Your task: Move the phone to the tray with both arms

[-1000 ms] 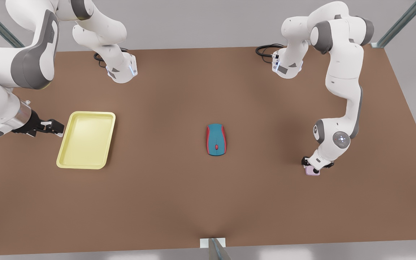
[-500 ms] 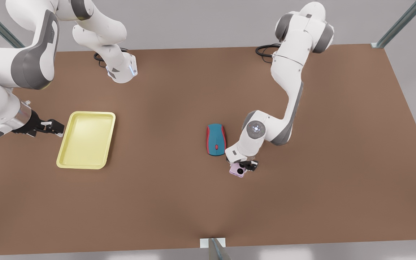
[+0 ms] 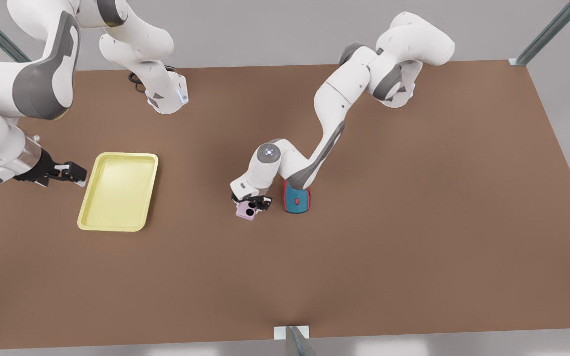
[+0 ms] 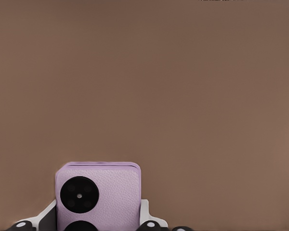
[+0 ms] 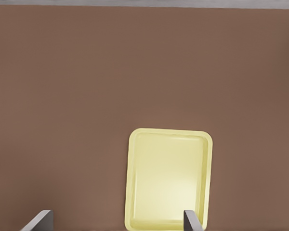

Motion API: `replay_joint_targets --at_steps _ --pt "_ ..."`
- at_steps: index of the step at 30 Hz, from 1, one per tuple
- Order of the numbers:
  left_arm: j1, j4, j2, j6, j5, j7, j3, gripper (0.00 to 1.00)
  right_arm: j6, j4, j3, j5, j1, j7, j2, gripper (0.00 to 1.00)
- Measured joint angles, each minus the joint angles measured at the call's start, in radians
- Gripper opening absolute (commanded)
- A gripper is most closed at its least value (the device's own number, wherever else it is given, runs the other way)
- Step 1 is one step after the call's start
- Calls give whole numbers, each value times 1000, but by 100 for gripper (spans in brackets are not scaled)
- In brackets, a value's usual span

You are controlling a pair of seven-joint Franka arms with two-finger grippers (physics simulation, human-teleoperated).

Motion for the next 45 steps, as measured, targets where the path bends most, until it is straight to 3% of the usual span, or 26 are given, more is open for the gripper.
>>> replay_joint_targets --at_steps 3,4,5,11,13,18,21,24,29,45 --pt "-31 35 43 44 1 -54 -3 80 11 -1 1 2 1 0 1 100" --pt "-41 37 58 58 1 -71 -3 84 14 -1 0 2 1 0 1 100" --pt "-47 39 67 70 0 -85 -4 100 16 -1 0 3 -3 0 1 100" --pt "-38 35 38 76 -3 -158 -2 100 24 -7 3 3 3 -1 7 100" --pt "57 28 -65 -32 -10 -167 1 100 22 -10 3 12 2 -2 9 100" --pt "499 25 -393 -486 -45 -55 65 100 22 -32 2 14 30 -8 37 100" --pt "632 -253 -746 -678 -10 33 60 100 62 -53 4 14 150 -4 79 100" --pt "708 -358 -887 -784 51 108 5 100 113 -137 120 7 218 39 86 100" --pt "716 -366 -907 -899 81 211 11 100 277 -321 231 2 256 144 84 100" --pt "722 -368 -887 -985 87 402 11 100 602 -382 242 -35 304 495 353 100"
